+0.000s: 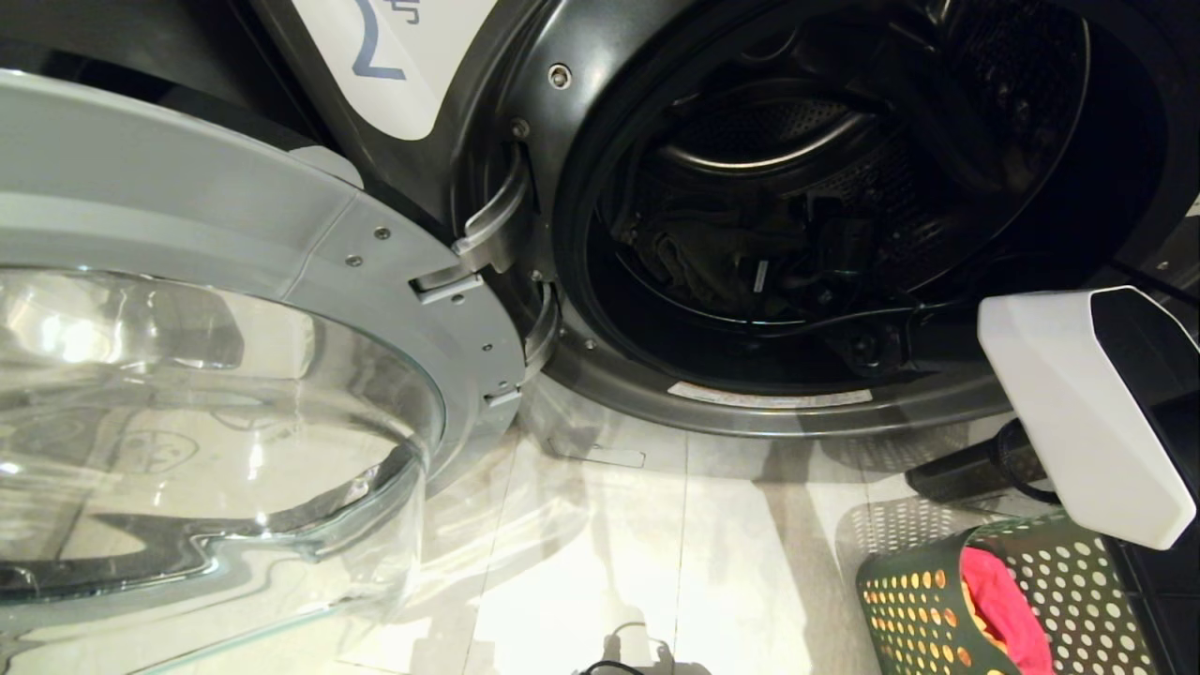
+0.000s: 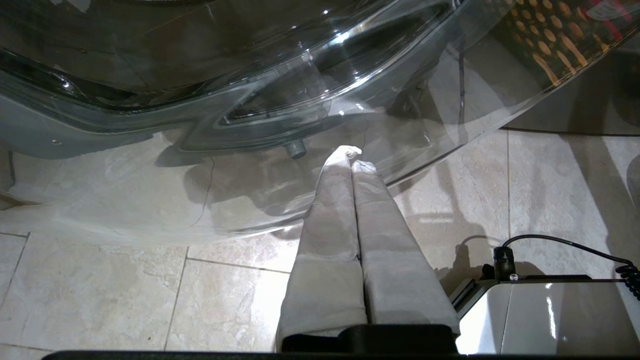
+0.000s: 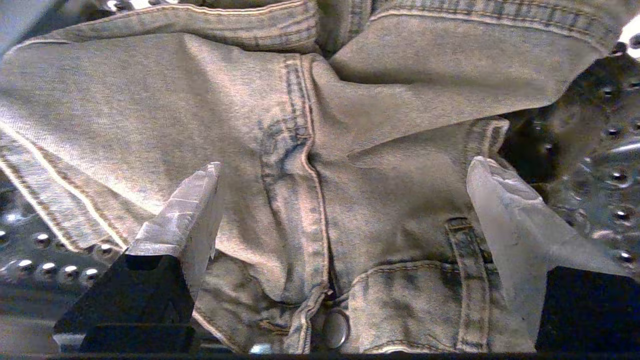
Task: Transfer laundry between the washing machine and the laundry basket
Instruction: Pick a cloth and place it into the basket
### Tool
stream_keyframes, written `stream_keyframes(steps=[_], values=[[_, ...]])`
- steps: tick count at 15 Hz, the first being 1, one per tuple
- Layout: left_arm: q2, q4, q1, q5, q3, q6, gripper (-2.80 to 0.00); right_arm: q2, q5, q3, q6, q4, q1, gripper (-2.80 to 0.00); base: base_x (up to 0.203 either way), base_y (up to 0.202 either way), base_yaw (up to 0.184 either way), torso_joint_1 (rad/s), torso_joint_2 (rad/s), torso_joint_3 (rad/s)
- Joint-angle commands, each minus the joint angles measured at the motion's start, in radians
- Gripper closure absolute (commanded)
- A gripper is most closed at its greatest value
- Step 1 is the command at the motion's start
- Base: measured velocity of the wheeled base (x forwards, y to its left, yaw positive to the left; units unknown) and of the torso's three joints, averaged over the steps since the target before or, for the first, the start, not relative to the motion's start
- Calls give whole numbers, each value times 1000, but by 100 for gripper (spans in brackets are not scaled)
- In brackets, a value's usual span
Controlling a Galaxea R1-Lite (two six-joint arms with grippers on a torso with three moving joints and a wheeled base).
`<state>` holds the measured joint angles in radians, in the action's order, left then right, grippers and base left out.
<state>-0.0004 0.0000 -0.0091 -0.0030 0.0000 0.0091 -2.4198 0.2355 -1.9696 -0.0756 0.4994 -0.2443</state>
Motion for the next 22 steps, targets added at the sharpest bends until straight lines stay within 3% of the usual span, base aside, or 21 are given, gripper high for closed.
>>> stream_keyframes(steps=[1, 11, 22], values=[[0, 0, 0, 0, 0, 0, 0, 2, -11, 0, -5, 4, -1, -280, 0, 0, 0, 0, 0, 0], [0, 0, 0, 0, 0, 0, 0, -7, -35, 0, -10, 1, -1, -280, 0, 0, 0, 0, 0, 0], [0, 0, 0, 0, 0, -1, 0, 42, 41, 1, 1, 92, 22, -280, 0, 0, 0, 0, 0, 0]])
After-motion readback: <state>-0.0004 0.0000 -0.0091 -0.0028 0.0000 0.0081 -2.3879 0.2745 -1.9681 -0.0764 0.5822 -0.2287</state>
